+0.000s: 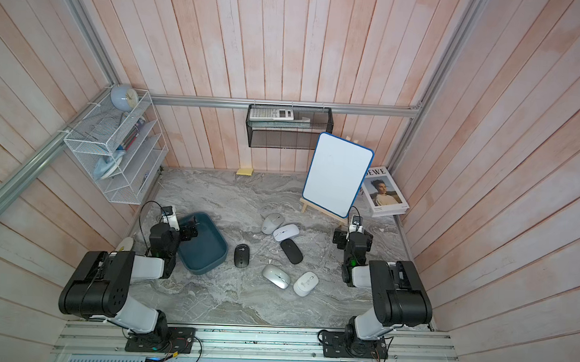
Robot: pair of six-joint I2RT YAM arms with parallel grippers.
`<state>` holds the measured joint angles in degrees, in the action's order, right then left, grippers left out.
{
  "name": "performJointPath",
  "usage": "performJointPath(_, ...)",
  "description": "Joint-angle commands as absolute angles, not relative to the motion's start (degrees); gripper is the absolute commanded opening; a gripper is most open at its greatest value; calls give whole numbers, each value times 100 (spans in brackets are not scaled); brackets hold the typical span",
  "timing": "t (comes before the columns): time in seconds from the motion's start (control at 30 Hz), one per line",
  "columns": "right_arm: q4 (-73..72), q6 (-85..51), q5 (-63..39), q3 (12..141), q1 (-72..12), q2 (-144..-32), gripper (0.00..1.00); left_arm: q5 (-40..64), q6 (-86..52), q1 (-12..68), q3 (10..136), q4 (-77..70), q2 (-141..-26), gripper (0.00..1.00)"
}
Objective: Put the mouse in the storage box
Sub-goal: Move the storage box to the center of the board.
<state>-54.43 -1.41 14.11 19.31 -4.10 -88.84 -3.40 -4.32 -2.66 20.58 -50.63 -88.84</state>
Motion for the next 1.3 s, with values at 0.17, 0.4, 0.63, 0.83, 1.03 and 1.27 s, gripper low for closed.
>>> performJointPath(0.17,-5546,-114,1468,2057,-431,-8972,98,-324,-455,-246,2187,-5247,-8934,100)
performJointPath(0.4,-5550,-109,1469,2057,-431,-8973,98,-325,-449,-247,2180,-5246,-8935,100)
performJointPath(0.63,-5530,-112,1444,2065,-426,-8967,98,-323,-455,-251,2181,-5239,-8947,100)
performJointPath(0.83,-5328,-408,490,2114,30,-8904,98,-318,-458,-246,2180,-5247,-8937,100)
performJointPath(1.03,-5335,-537,227,2118,246,-8841,98,-1391,-663,-127,1925,-4831,-7952,100)
performJointPath(1.27,-2423,-1298,814,2715,-9,-6153,98,-1807,-2043,53,3108,-1472,-5837,100)
